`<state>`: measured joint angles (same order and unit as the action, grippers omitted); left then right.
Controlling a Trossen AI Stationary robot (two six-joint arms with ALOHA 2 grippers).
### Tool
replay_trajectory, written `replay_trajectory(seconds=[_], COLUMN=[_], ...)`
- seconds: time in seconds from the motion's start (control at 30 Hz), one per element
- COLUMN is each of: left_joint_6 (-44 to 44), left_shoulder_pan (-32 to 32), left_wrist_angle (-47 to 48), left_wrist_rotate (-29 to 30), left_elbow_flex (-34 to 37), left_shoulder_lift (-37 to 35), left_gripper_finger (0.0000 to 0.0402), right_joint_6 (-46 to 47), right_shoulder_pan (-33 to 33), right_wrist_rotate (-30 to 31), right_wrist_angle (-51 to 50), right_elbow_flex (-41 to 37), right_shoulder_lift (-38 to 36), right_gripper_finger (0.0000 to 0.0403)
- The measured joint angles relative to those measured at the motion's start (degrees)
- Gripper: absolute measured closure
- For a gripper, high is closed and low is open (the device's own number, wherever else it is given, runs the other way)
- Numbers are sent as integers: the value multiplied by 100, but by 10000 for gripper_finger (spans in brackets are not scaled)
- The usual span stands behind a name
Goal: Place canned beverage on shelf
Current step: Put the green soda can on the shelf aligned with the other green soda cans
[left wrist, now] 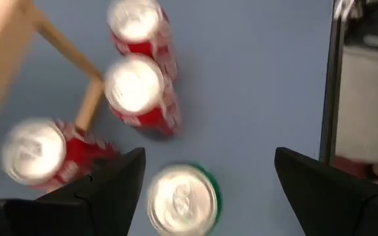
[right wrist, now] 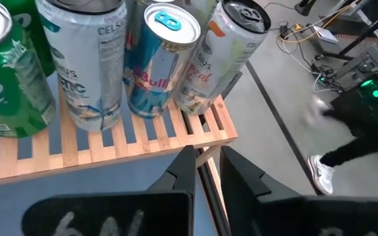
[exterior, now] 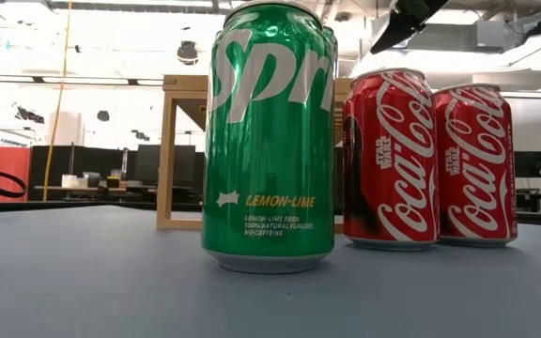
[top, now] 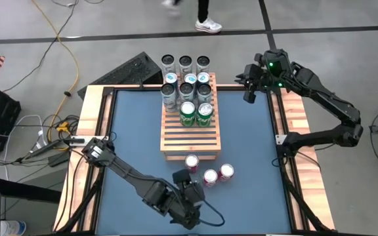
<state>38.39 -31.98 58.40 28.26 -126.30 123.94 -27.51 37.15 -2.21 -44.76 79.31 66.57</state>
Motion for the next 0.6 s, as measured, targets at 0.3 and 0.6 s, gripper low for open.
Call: replay_trajectory(seconds=[0.3,0.6], left_joint_6=[-199,-210], left_shoulder_pan=[61,79], left_wrist_angle=[-682,-184], left_wrist_rotate=[-300,-550], left_elbow_flex=[676,673], left_shoulder_lift=[-210,-301], left_gripper_finger=[76,76], right_joint_6=[-81,-133], right_shoulder_pan=[0,4], right_wrist_rotate=[-97,-97], right_wrist_angle=[23,45], right_elbow_flex=[0,0], right_shoulder_lift=[0,17], right_gripper_finger=[339,339])
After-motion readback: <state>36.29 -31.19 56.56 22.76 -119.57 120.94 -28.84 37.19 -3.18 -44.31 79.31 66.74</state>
